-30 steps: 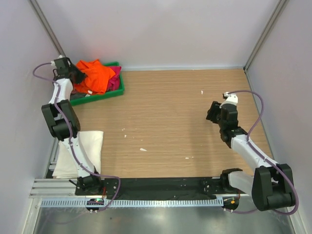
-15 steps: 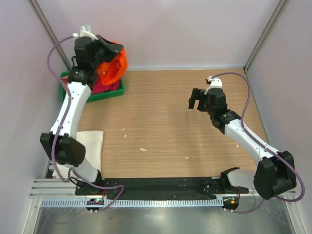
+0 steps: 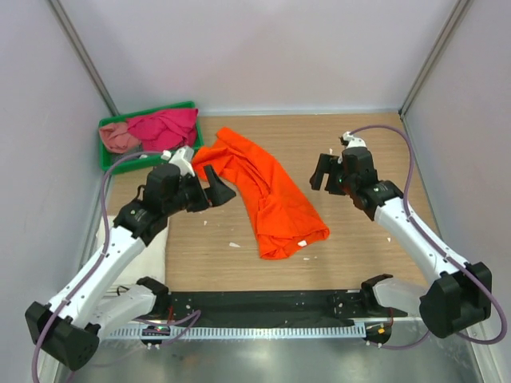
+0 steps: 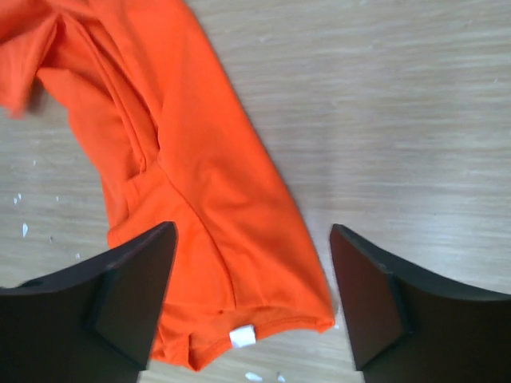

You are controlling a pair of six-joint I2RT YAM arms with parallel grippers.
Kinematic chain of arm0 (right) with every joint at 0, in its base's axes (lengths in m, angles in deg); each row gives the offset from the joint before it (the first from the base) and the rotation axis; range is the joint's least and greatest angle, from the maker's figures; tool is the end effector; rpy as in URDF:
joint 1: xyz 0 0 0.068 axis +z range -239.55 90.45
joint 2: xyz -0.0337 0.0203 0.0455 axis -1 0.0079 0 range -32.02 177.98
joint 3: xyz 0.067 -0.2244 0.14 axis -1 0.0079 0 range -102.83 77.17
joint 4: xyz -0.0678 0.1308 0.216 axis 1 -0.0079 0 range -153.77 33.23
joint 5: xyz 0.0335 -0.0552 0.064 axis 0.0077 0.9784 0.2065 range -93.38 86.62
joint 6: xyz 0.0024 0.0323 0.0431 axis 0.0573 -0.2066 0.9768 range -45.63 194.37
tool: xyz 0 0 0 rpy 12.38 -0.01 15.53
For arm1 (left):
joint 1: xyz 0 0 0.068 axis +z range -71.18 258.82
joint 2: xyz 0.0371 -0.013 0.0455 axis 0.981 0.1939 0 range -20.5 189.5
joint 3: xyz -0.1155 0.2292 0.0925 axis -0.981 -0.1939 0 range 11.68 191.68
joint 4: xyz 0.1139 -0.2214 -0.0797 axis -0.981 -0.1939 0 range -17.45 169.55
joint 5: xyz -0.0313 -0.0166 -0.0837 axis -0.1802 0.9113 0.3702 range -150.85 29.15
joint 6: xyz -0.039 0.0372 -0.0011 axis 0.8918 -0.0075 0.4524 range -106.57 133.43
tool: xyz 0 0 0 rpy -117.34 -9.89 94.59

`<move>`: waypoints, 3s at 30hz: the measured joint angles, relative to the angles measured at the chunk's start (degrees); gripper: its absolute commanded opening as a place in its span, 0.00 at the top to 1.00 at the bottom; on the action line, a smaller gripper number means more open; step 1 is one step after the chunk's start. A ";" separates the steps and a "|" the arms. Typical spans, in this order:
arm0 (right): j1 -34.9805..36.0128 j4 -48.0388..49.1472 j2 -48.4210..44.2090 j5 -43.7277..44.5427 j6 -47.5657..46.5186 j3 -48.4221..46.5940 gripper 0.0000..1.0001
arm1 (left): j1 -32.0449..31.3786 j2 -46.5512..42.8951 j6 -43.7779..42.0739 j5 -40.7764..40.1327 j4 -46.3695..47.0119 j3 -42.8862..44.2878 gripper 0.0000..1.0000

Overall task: Fold and stack the t-shirts
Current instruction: Move the tshirt to the center of the board, then flatten the tshirt out

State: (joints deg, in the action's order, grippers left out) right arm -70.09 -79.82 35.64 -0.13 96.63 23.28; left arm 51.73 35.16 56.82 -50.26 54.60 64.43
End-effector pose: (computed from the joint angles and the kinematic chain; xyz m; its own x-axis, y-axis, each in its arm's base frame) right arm 0.2454 0.0845 0.2921 -0.6327 0.1776 -0.7537 -0.0541 0.9608 0.2718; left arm 0.1884 -0.1038 0.3280 -0.7093 -0.3958 -0.5833 0.1445 0.7283 -0.6698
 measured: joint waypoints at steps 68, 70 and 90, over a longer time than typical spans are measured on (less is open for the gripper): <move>6.84 -20.15 6.08 18.08 14.10 -9.90 0.99 | 9.49 -0.42 -12.48 -1.88 -9.62 -6.38 0.26; -0.39 -17.73 12.55 18.58 9.44 -14.23 0.83 | 9.49 0.37 -12.76 -2.03 -10.01 -5.77 0.26; 6.64 -14.86 12.00 3.45 6.21 -7.76 0.70 | 10.88 32.28 -19.89 2.45 -8.79 9.53 0.53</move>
State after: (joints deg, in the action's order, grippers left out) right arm -63.44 -94.68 47.63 3.32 102.84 15.52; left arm 62.61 67.44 36.93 -47.82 45.81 73.96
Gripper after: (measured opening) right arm 0.380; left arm 0.478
